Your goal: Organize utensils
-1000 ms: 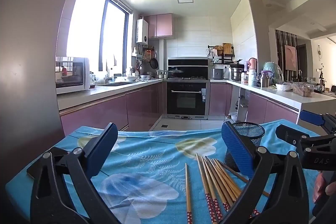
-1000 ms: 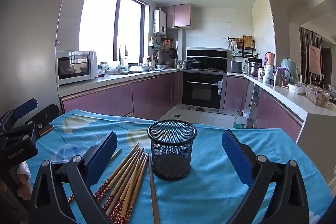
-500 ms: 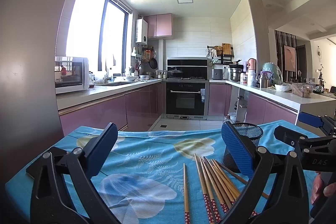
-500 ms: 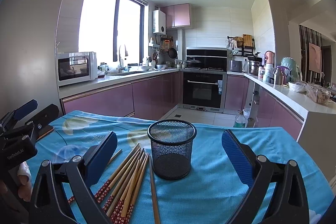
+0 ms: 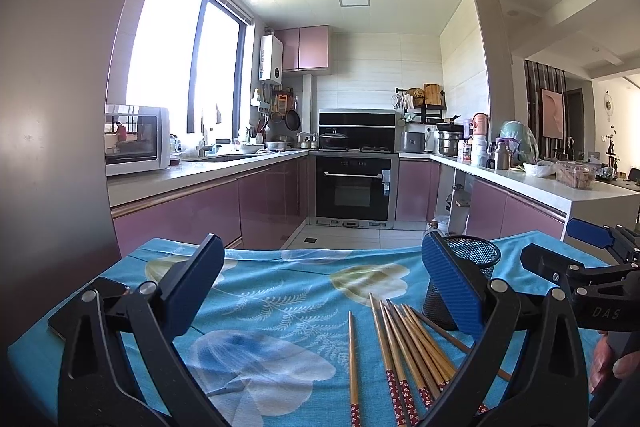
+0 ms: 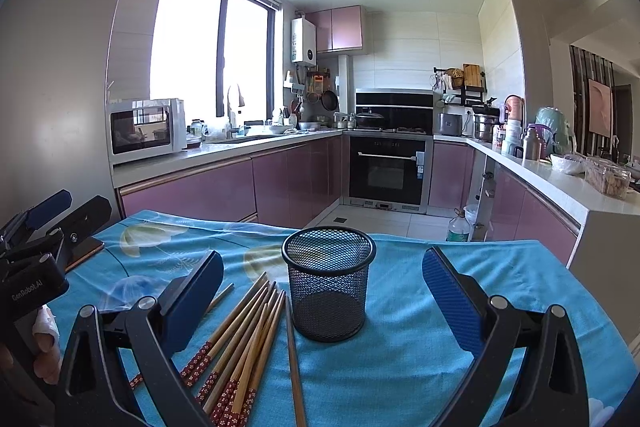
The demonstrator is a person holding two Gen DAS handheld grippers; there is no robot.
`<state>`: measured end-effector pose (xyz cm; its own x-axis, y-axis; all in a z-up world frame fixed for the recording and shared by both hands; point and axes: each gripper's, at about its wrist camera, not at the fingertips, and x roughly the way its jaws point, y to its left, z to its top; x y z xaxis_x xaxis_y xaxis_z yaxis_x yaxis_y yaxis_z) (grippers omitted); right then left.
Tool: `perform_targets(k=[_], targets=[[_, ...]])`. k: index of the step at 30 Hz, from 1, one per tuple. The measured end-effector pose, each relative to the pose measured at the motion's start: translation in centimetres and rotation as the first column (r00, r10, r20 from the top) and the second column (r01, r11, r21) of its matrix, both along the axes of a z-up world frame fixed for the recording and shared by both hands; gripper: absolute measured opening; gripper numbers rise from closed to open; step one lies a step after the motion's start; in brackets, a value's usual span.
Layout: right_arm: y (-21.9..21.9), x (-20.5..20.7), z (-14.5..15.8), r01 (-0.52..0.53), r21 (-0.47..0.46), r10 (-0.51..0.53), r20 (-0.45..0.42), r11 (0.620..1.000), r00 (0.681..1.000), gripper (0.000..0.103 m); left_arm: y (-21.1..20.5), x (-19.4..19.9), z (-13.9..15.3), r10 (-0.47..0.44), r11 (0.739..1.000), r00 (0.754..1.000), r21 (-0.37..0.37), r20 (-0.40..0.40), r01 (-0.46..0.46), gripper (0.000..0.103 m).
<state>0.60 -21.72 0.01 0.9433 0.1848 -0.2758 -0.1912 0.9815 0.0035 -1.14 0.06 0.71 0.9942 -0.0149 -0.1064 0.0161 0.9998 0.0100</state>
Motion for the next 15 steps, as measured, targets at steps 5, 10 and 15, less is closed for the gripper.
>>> perform_targets(k=[5,10,15], targets=[[0.01,0.06,-0.08,0.000,0.001,0.000,-0.001,1.000,1.000,0.096,0.15,0.01,-0.18,0.002,1.000,1.000,-0.001,0.000,-0.002,0.097],[-0.13,0.01,-0.12,0.001,0.002,-0.001,0.000,1.000,1.000,0.096,0.12,-0.03,-0.15,0.003,1.000,1.000,-0.001,0.000,-0.003,0.097],[-0.11,0.04,-0.18,0.001,0.003,-0.001,-0.003,1.000,1.000,0.096,-0.08,-0.19,-0.05,0.000,1.000,1.000,-0.001,-0.002,0.000,0.097]])
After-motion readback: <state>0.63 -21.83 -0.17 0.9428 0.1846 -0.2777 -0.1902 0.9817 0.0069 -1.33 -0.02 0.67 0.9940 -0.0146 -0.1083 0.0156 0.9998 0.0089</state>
